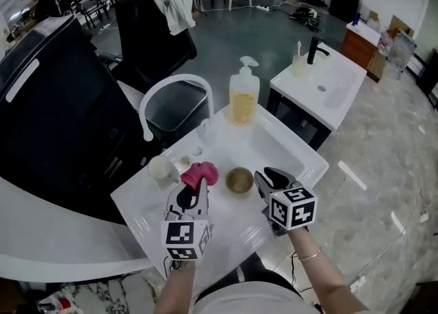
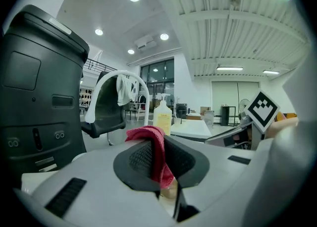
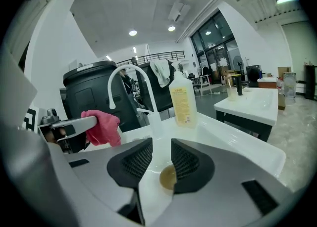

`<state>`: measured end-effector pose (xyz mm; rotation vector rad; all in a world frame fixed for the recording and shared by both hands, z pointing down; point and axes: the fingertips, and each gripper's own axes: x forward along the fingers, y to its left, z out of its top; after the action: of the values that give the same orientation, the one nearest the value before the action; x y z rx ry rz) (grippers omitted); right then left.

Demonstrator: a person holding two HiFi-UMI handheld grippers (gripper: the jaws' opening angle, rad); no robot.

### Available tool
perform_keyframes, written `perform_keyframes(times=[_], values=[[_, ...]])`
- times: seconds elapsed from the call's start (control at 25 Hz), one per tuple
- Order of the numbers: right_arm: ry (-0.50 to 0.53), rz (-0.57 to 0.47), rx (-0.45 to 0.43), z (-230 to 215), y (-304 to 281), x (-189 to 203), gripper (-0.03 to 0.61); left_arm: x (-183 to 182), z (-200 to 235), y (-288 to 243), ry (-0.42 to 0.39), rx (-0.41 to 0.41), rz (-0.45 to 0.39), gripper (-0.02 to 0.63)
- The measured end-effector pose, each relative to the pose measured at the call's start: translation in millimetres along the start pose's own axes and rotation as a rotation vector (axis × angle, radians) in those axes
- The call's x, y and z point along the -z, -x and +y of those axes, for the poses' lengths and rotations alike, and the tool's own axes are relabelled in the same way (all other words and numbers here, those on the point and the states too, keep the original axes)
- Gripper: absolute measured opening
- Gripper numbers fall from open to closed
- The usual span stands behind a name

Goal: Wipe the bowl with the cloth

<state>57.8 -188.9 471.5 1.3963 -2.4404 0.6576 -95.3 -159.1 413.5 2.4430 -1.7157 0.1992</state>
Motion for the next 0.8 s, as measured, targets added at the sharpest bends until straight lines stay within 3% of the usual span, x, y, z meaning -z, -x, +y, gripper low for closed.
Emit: perform_keyframes(times=[0.36,0.8], values=[[0.036,0.110,-0.054,-36.1,-67.0,9.2,0.129,20.9,2.5,-48.3,0.022,-0.030,0.064,0.048],[0.070,0.268,-0.090,-63.5,-143.6,51.9,0.140,56.2,13.3,-91.2,0.068,-0.043,0.149,0.047]])
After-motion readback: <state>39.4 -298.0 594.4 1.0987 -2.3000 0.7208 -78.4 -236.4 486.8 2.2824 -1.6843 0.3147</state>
